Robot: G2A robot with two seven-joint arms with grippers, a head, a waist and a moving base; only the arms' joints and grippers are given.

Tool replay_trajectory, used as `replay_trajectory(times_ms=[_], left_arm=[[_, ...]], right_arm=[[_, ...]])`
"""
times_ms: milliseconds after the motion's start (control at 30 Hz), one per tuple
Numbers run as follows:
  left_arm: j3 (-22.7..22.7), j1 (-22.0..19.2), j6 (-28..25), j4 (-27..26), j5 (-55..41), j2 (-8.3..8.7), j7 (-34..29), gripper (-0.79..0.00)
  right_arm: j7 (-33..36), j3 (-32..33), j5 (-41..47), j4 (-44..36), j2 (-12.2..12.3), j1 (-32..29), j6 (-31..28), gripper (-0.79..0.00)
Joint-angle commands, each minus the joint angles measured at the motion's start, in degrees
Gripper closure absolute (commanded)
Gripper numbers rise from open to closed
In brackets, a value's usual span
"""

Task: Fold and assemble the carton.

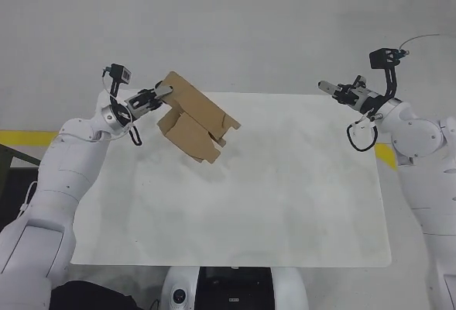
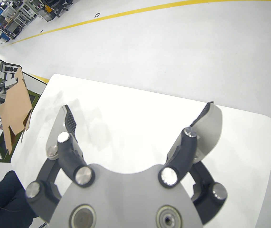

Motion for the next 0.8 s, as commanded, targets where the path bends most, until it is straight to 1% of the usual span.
replay_trajectory(times_ms=[0,333,767], left_arm=[[0.1,0.4,0.3,-1.2,-0.1,-0.07,-1.0,0.000],[-3.0,2.8,2.6,-6.6,-0.5,0.94,-5.0,0.000],[-3.0,2.8,2.6,-6.6,-0.5,0.94,-5.0,0.000]], right_arm=[[0.0,0.0,0.0,0.0,0.0,0.0,0.0,-0.785],[0.0,0.0,0.0,0.0,0.0,0.0,0.0,-0.785],[0.0,0.0,0.0,0.0,0.0,0.0,0.0,-0.785]])
